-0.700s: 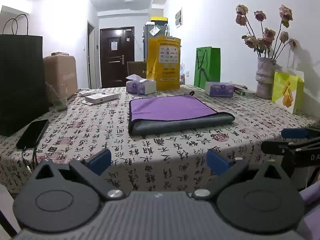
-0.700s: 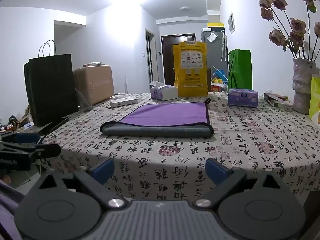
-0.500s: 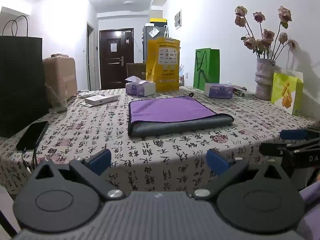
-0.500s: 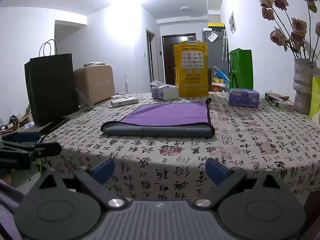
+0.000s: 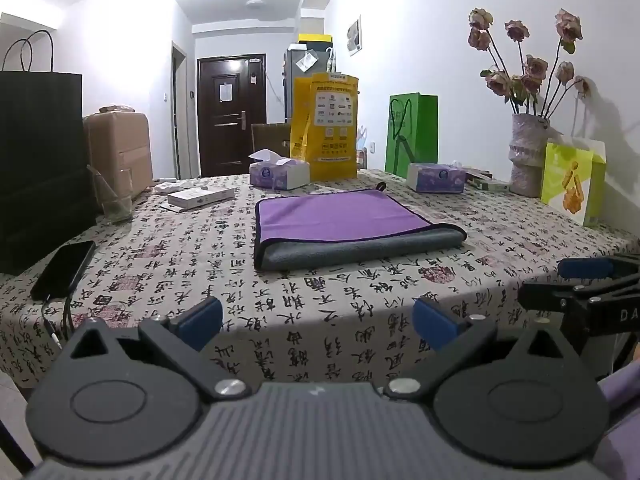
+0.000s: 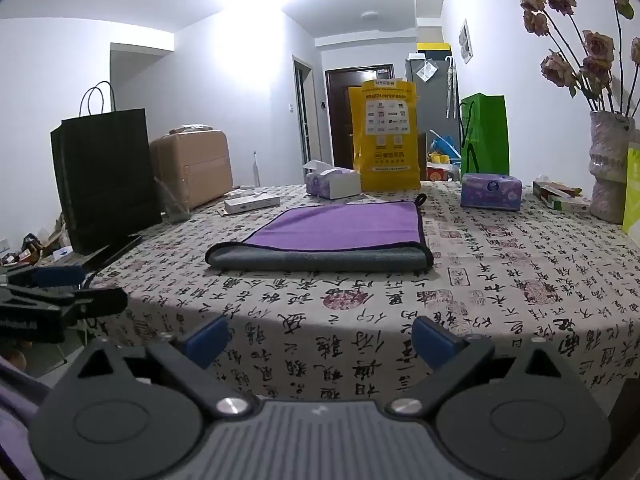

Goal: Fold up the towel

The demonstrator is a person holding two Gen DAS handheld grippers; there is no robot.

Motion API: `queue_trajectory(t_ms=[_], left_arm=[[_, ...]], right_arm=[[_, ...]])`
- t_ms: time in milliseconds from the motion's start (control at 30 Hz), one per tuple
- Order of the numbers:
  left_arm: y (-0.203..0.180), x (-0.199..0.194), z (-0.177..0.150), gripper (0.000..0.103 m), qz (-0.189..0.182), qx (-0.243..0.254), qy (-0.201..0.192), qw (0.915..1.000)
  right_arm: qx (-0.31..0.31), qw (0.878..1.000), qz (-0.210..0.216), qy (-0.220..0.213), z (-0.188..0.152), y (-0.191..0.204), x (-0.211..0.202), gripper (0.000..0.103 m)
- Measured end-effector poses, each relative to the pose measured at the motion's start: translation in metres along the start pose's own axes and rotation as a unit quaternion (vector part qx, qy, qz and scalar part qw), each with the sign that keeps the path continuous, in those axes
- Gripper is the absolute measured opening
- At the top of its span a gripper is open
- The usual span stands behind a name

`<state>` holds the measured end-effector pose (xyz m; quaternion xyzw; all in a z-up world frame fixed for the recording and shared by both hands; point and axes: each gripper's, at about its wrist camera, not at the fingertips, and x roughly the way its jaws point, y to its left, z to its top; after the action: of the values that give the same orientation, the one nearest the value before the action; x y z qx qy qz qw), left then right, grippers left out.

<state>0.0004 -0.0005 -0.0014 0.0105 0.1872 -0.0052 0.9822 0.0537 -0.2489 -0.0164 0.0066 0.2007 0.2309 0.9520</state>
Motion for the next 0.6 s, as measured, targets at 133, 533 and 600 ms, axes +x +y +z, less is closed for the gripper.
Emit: queue_trajectory(t_ms=[133, 533, 600], left_arm=[[0.0001, 0.0004, -0.0001, 0.103, 0.0, 0.002, 0.0, 1.0], [-0.0006, 0.0002, -0.0003, 0.103, 0.0, 0.002, 0.0, 1.0], [-0.0006, 0.0002, -0.0002, 0.103, 0.0, 0.002, 0.0, 1.0]], right_arm=[[0.002, 1.0, -0.001, 0.001, -0.0004, 0.0003, -0.0009, 0.099], [0.004, 1.0, 0.002, 0.006, -0.0003, 0.0004, 0.0003, 0.099], [0.004, 1.0, 0.001, 0.006, -0.0004, 0.0003, 0.0003, 0.099]])
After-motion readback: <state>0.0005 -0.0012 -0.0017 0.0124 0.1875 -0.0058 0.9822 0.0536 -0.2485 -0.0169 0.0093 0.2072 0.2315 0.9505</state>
